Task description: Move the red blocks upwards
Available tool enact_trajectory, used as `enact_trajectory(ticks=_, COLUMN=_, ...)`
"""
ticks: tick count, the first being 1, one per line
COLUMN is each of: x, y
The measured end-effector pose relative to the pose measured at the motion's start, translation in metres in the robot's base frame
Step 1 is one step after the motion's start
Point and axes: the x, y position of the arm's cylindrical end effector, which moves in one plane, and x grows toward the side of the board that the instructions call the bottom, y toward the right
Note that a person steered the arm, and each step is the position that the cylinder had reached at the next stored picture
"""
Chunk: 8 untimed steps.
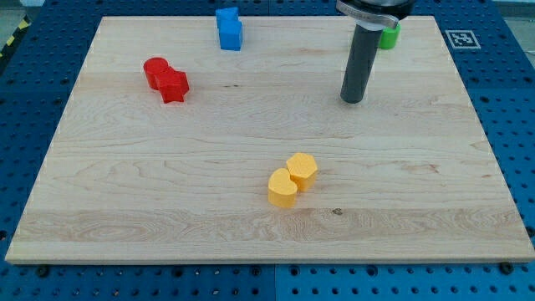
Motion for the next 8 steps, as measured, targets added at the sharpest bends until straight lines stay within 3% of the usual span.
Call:
enact_trajectory(ticks=1, x=0.0, y=-0.006)
enact_trajectory(ticks=3, x=0.006, y=-0.109)
enact_trajectory(ticks=4, x=0.006, y=-0.128)
enact_trajectory(ticks=5, x=0.006, y=-0.192)
enact_trajectory(ticks=8, x=0.006, y=-0.273)
